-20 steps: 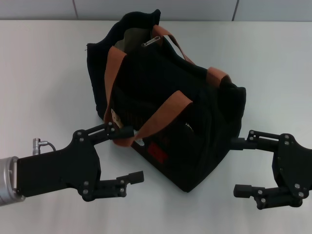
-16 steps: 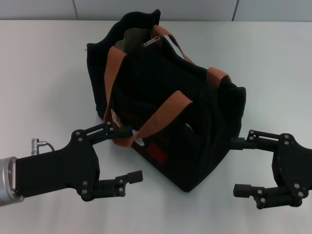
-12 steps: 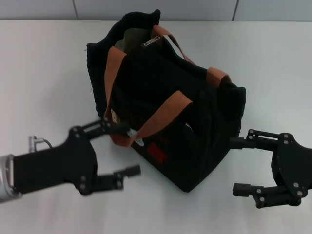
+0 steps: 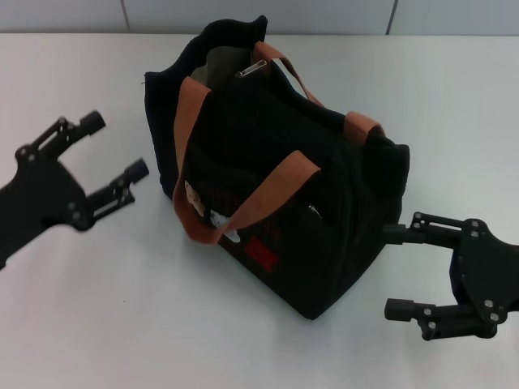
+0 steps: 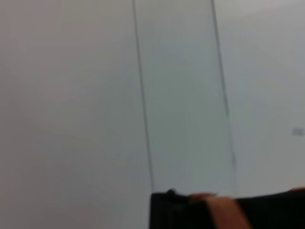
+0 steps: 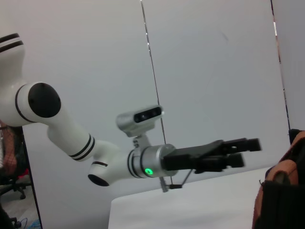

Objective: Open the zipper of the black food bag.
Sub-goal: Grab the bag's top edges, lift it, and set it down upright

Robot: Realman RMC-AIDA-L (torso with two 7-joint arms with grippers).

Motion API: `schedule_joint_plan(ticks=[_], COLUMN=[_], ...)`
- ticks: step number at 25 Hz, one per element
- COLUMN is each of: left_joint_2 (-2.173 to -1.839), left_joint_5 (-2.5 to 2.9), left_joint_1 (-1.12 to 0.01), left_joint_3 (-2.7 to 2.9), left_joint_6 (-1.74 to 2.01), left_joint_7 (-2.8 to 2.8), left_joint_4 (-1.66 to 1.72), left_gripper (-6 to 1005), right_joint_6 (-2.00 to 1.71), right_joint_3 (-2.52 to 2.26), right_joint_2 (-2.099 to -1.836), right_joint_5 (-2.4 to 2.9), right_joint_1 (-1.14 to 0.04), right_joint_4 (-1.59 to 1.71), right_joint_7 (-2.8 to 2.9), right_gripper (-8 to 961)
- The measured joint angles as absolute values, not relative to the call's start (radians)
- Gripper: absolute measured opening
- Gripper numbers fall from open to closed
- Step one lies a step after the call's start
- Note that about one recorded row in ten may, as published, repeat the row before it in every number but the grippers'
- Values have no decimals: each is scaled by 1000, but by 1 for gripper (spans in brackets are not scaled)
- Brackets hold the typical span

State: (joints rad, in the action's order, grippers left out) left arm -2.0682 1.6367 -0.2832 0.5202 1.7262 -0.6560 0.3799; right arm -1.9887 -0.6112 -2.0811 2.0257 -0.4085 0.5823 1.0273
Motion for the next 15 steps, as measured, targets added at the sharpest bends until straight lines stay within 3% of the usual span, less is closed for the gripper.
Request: schedule_joint_plan(ticks=[8, 15], left_joint_2=[-2068, -2073], left_joint_5=[1657, 1665], left_joint_1=[-415, -456], left_joint_3=[537, 590], left_joint_6=[1531, 1525], left_joint_7=[-659, -655], left_joint_4=[352, 351], left_gripper=[815, 812], right_joint_6=[-1988, -1988], right_joint_3=[-620, -621], right_joint_2=[-2078, -2078], right_joint_5=[2028, 2031], right_joint_1=[-415, -413], right_joint_4=[578, 578], right_joint_7=[1031, 1032], right_gripper=[837, 837])
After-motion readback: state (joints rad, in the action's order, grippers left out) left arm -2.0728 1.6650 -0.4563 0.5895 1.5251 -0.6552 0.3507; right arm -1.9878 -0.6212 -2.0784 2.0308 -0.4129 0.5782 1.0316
